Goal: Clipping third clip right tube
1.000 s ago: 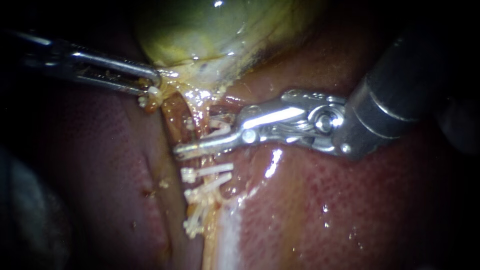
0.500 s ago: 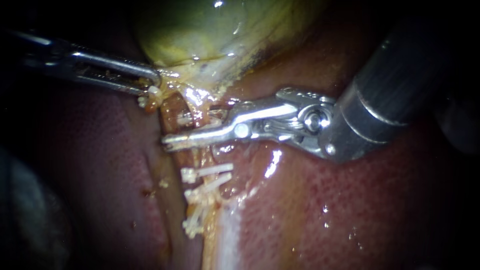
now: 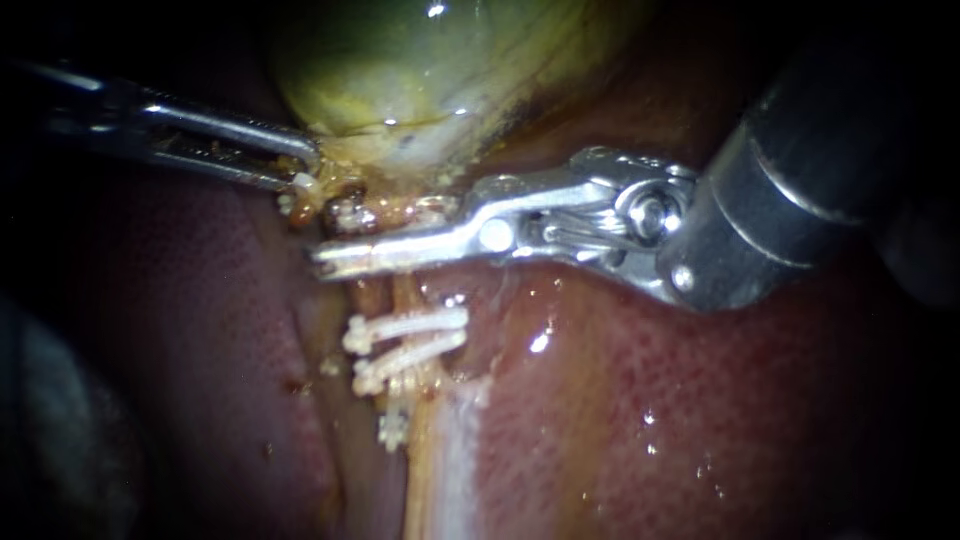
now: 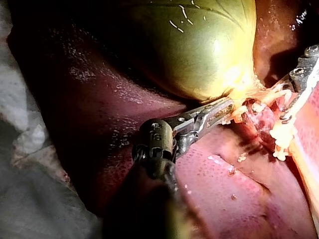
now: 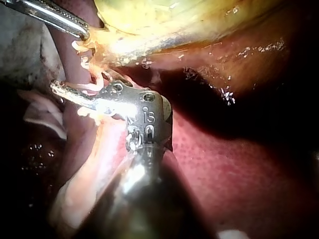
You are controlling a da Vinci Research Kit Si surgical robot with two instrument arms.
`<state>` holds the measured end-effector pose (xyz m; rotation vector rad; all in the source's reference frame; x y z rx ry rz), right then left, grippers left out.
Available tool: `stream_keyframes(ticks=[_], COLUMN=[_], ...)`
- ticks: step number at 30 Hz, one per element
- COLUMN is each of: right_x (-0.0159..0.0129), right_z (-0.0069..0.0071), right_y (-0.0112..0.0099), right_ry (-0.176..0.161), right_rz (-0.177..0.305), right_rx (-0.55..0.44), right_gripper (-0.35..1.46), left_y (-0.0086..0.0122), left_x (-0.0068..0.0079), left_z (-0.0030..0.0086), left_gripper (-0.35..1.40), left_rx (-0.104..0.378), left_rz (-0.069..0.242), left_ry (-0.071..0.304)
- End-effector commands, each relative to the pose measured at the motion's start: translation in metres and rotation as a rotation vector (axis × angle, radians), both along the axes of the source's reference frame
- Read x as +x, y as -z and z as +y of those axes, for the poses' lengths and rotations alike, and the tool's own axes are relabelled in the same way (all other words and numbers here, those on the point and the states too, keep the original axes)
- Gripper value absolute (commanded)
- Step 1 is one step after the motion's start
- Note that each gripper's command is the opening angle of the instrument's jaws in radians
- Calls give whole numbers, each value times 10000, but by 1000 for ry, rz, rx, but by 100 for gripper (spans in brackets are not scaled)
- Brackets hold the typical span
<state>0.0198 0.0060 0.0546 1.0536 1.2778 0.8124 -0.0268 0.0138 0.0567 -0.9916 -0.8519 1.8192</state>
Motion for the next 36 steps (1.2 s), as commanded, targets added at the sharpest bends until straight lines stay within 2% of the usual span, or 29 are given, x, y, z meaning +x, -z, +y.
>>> stream_keyframes(ticks=[1, 7, 13, 20, 27, 33, 36], right_x=[0, 1, 1, 0, -2, -7, -9], right_z=[1, 5, 8, 13, 14, 13, 13], right_y=[3, 15, 12, 6, 4, 5, 5], right_ry=[-1, 1, 2, -11, -13, -6, -4], right_rz=[5, 19, 15, 3, -4, -18, -20], right_rx=[4, 19, 42, 71, 100, 193, 205], right_gripper=[46, 44, 38, 26, 4, -34, -35], left_y=[0, 0, 0, 0, 0, 0, 0], left_x=[0, 0, 0, 0, 0, 0, 0], left_z=[0, 0, 0, 0, 0, 1, 1], left_gripper=[-35, -35, -35, -35, -35, -35, -35], left_rx=[0, 0, 0, 0, 0, 0, 0], left_rz=[0, -1, -1, -1, -1, -1, -1], left_ry=[0, 0, 0, 0, 0, 0, 0])
